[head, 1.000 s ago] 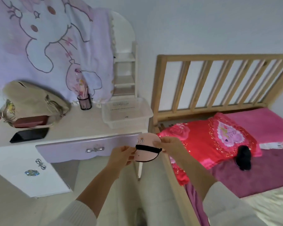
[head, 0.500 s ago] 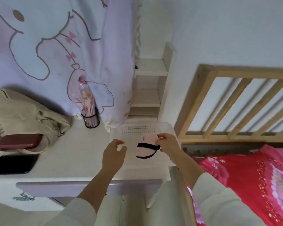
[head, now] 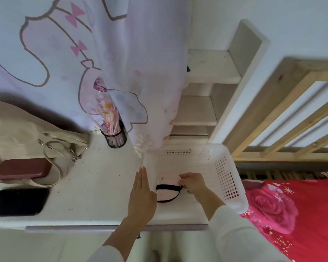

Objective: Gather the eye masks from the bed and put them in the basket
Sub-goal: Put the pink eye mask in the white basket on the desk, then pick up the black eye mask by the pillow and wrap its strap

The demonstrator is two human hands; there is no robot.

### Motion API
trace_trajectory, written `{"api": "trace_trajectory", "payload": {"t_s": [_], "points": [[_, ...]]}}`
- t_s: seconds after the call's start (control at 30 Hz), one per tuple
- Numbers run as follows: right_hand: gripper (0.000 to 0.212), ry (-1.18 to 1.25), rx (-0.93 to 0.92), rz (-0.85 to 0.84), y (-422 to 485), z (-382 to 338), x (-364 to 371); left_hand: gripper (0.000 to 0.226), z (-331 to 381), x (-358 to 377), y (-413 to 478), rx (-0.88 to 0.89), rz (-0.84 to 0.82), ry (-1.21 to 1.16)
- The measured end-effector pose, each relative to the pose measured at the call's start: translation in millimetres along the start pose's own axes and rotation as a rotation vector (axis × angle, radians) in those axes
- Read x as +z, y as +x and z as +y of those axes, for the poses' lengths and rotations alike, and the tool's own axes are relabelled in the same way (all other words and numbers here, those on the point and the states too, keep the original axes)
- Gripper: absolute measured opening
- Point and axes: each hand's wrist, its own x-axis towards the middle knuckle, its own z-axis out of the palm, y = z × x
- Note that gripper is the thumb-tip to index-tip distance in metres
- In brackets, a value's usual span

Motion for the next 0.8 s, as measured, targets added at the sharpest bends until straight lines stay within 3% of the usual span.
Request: {"api": "trace_trajectory", "payload": {"t_s": [0.13,0.37,0.6,0.7,0.8], "points": [[0.039,-0.02,-0.017,0.001,4.0,5.6,2.4,0.085,2.0,0.7,3.0,0.029,0.009,0.034],[0.022,0.151,-0.133,0.059,-34.3,6.3,-53.0,0.083,50.3,4.6,28.7,0.273,0.019,0.163],[0.018,0.268,-0.235,0.432,-102.7,67.0,-175.8,0.073,175.5,80.7,18.4,0.568,-0.149,0.1],[0.009,0.304,-0.174,0.57,-137.2,126.2,-231.9,0.066,230.9,131.8,-12.0,0.754,-0.259,0.1],[0.019,0.406,-0.047,0.689,-167.2,194.3,-281.3,0.069,280.7,192.2,-52.8,0.926,-0.405,0.142]]}}
